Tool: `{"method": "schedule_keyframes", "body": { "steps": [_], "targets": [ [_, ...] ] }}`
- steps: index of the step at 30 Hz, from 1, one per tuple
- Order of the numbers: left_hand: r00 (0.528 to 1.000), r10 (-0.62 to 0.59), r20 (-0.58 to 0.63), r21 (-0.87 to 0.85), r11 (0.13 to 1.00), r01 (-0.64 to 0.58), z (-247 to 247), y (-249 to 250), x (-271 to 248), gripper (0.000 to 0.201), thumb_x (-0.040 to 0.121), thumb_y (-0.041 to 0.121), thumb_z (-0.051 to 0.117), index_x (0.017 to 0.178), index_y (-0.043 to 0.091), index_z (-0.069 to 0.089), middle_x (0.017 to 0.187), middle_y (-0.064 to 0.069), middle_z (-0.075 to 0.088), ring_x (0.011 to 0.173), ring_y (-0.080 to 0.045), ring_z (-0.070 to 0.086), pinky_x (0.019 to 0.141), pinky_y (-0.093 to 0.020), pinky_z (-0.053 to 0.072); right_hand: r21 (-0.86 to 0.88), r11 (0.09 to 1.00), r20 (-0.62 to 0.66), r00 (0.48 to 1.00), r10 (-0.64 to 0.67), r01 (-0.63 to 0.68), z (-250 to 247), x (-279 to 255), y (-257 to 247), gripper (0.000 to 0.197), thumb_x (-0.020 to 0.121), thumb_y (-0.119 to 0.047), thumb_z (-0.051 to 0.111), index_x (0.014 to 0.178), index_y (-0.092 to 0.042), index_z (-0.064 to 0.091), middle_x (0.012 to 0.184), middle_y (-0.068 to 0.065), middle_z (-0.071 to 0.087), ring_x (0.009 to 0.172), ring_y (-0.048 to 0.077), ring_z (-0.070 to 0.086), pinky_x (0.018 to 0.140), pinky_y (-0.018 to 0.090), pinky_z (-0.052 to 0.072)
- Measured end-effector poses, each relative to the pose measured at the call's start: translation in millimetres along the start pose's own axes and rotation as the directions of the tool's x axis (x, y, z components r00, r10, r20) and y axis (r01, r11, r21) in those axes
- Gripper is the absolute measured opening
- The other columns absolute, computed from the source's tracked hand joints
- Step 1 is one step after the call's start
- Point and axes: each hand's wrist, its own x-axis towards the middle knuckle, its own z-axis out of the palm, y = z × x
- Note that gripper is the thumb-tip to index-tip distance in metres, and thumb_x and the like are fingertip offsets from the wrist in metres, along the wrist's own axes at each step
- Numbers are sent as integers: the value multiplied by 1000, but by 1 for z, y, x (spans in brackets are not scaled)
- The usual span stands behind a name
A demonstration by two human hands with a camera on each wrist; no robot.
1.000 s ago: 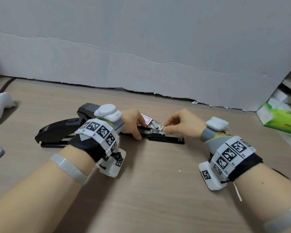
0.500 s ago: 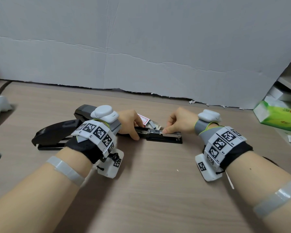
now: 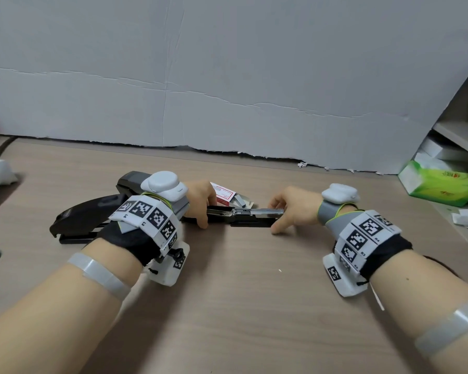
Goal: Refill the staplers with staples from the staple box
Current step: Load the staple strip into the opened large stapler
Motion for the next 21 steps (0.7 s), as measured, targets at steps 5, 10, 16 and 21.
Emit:
{"method": "schedule_keyframes", "body": {
  "steps": [5, 10, 16, 21],
  "targets": [
    [999, 5, -36, 33, 999, -4, -1, 4, -7, 40, 76, 13, 76, 115, 17, 67, 94, -1, 65, 78, -20, 57, 62, -23, 44, -59, 998, -26, 1000, -10, 9, 5, 0, 3, 30, 73, -17, 80, 99, -18, 65, 81, -4, 62, 74, 20, 58, 62, 27, 45],
    [994, 51, -97, 21, 999, -49, -16, 7, -18, 31, 73, 18, 78, 103, 20, 72, 82, 2, 67, 63, -14, 54, 56, -21, 41, -41, 999, -34, 999, -10, 9, 4, -2, 6, 25, 71, -19, 81, 90, -21, 64, 69, -7, 62, 57, 15, 57, 57, 25, 45],
    [960, 96, -264, 45, 995, -87, -34, 24, -28, 20, 70, 21, 81, 88, 21, 74, 64, 11, 61, 53, -5, 52, 49, -20, 39, -42, 999, -29, 999, -15, 14, 5, 0, 8, 24, 68, -20, 81, 81, -22, 61, 62, -7, 60, 52, 14, 55, 54, 24, 41],
    [927, 185, -326, -137, 961, -240, -39, 45, -20, 32, 65, 29, 87, 90, 25, 67, 75, 11, 69, 65, -12, 62, 61, -23, 50, -22, 999, -36, 999, -27, 26, 5, 1, 10, 26, 67, -21, 82, 79, -22, 60, 62, -6, 60, 50, 14, 54, 52, 23, 40]
  ]
}}
